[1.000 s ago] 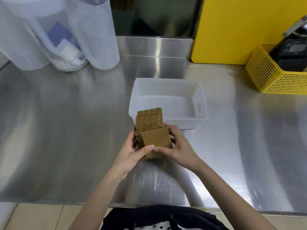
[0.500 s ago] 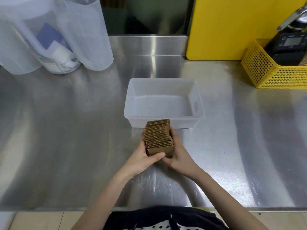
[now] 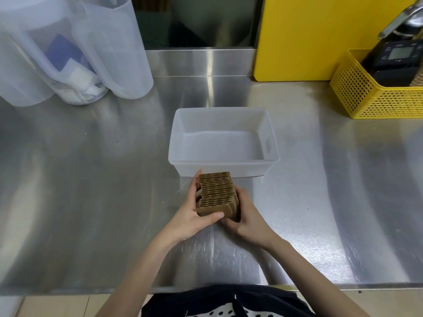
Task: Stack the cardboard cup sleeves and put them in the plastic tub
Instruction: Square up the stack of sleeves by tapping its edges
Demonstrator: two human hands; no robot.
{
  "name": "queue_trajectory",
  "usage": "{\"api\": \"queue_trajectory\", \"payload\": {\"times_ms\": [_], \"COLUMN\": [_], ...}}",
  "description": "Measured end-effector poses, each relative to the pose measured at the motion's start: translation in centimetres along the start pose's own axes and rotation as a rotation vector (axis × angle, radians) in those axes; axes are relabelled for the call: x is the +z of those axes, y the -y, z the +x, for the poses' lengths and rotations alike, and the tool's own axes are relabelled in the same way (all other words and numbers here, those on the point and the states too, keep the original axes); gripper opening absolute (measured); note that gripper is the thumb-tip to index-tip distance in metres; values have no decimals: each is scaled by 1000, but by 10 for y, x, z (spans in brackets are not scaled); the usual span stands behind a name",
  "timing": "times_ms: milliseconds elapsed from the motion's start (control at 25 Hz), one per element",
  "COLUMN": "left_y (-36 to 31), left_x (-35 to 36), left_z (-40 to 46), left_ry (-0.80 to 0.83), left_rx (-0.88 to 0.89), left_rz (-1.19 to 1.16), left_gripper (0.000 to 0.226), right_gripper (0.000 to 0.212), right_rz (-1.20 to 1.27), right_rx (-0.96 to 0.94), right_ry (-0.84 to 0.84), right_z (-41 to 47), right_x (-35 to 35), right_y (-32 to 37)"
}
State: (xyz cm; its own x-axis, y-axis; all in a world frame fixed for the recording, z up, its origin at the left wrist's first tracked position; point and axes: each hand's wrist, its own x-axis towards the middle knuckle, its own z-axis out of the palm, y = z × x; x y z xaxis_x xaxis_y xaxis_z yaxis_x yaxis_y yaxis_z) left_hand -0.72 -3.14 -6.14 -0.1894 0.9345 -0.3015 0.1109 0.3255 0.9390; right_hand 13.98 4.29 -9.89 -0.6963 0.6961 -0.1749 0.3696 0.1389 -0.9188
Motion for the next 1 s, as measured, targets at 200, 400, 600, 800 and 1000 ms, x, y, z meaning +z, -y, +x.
{"api": "queue_trajectory", "payload": {"times_ms": [200, 400, 600, 800, 1000], "left_y": [-4, 1, 3, 13, 16], "left_x": [0, 2, -4, -22, -24], "left_z": [0, 5, 7, -1, -4], "left_ry": [-28, -14, 101, 95, 15], "left_rx": [9, -45, -36, -55, -71], "left_rz": [27, -24, -15, 95, 278], "left_gripper": [71, 57, 81, 109, 107], "right_gripper": [76, 70, 73, 75, 77], "right_rz": [12, -100, -348, -592, -635], "right_rx": [21, -34, -62, -74, -104], "right_ry": [23, 48, 108, 147, 193], "right_z": [2, 2, 4, 4, 8], "right_x": [-8, -35, -51, -50, -42], "right_y": [3, 14, 23, 29, 28]}}
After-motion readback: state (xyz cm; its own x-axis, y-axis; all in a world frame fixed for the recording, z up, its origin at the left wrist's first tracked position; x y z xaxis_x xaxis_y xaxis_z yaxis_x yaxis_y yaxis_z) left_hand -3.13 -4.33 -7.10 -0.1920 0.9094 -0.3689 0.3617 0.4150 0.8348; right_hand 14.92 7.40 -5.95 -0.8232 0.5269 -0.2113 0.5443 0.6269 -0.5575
